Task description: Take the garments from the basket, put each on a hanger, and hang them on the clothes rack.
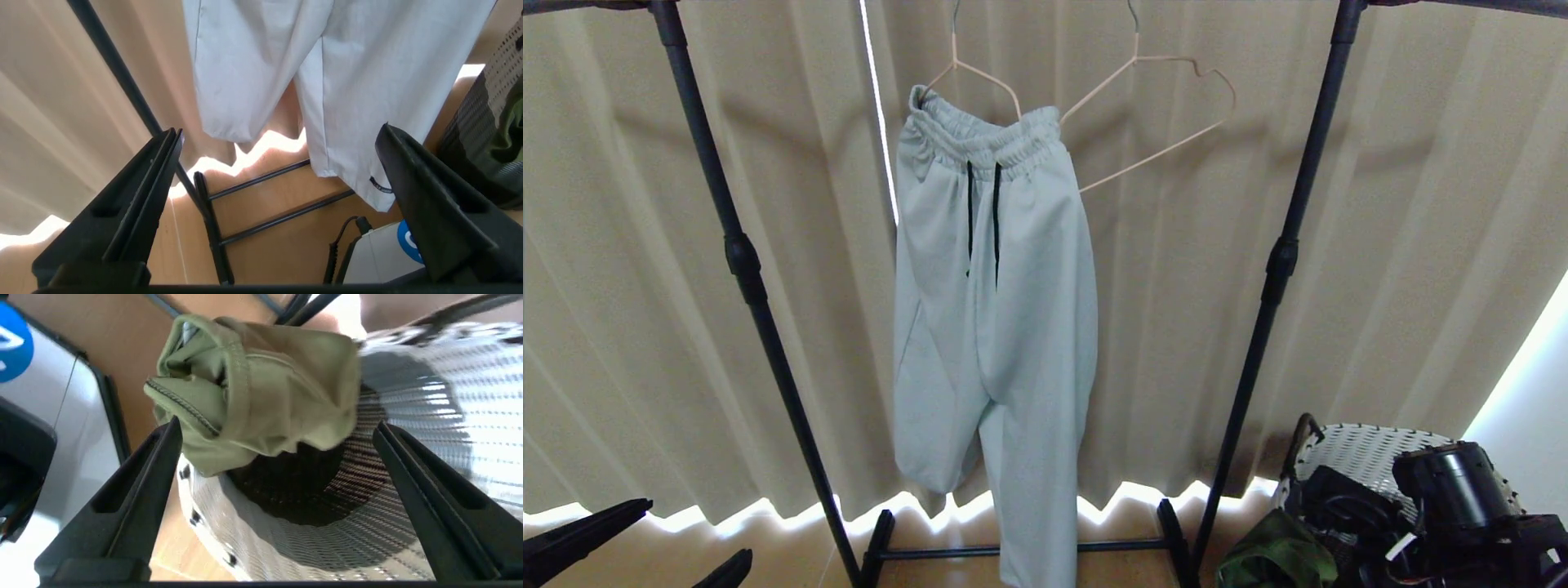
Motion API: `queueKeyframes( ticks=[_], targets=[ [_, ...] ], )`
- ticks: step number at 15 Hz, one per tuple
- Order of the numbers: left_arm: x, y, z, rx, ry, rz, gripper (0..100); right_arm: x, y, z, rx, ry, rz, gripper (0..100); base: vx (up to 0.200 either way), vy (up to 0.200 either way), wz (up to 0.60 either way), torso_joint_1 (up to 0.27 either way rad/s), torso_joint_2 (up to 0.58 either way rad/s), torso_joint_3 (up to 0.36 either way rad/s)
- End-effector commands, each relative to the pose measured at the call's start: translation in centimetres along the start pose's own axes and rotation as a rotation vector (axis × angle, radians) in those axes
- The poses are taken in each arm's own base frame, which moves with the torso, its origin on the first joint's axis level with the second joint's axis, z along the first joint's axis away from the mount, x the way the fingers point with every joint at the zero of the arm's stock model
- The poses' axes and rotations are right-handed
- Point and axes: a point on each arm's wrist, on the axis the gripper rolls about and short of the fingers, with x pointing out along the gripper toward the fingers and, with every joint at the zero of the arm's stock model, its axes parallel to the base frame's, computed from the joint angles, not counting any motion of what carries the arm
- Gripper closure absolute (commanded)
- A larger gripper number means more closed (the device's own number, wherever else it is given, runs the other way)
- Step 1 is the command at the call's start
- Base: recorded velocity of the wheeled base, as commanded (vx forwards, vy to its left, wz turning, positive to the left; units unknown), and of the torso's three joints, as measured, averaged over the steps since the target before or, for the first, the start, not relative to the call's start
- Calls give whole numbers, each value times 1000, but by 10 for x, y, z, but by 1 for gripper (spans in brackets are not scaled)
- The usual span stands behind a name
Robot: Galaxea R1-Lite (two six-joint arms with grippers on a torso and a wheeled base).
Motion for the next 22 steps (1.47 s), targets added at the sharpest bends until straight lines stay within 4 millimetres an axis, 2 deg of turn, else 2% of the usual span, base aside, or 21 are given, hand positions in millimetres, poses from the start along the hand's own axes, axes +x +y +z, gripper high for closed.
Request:
queueKeyframes(
  ticks=[1, 3, 4, 6, 8, 9, 13, 15, 18, 20, 22],
  targets=[
    [0, 0, 0, 0, 0, 0, 0, 20, -1, 2, 0, 54, 28, 0, 0, 0, 0, 0, 0, 0],
    [0, 0, 0, 0, -2, 0, 0, 29, -4, 6, 27, 63, 27, 0, 0, 0, 0, 0, 0, 0],
    [-2, 0, 1, 0, -13, 1, 0, 42, -6, 8, 79, 71, 22, 0, 0, 0, 0, 0, 0, 0],
    [-2, 0, 1, 0, -19, 2, 0, 56, -8, 7, 107, 64, 8, 0, 0, 0, 0, 0, 0, 0],
    [-3, 0, 1, 0, -19, 2, 0, 60, -13, 4, 124, 58, -9, 0, 0, 0, 0, 0, 0, 0],
    [-3, 0, 1, 0, -19, 2, 0, 60, -13, 4, 126, 56, -11, 100, 0, 0, 0, 0, 0, 0],
    [-3, 0, 0, 2, -17, 1, 0, 48, -15, 8, 126, 21, -27, 100, 0, 0, 0, 0, 0, 0],
    [-3, 0, 0, 2, -19, 2, 0, 33, -16, 12, 123, -30, -48, 100, 0, 0, 0, 0, 0, 0],
    [-3, 0, 0, 2, -16, -2, 0, -15, -17, 22, 107, -184, -112, 100, 0, 0, 0, 0, 0, 0],
    [-3, -2, 0, 9, -20, -25, 0, -59, -19, 31, 99, -280, -154, 100, 0, 0, 0, 0, 0, 0],
    [-4, -2, 0, 12, -27, -33, 0, -114, -21, 40, 91, -345, -180, 100, 0, 0, 0, 0, 0, 0]
  ],
)
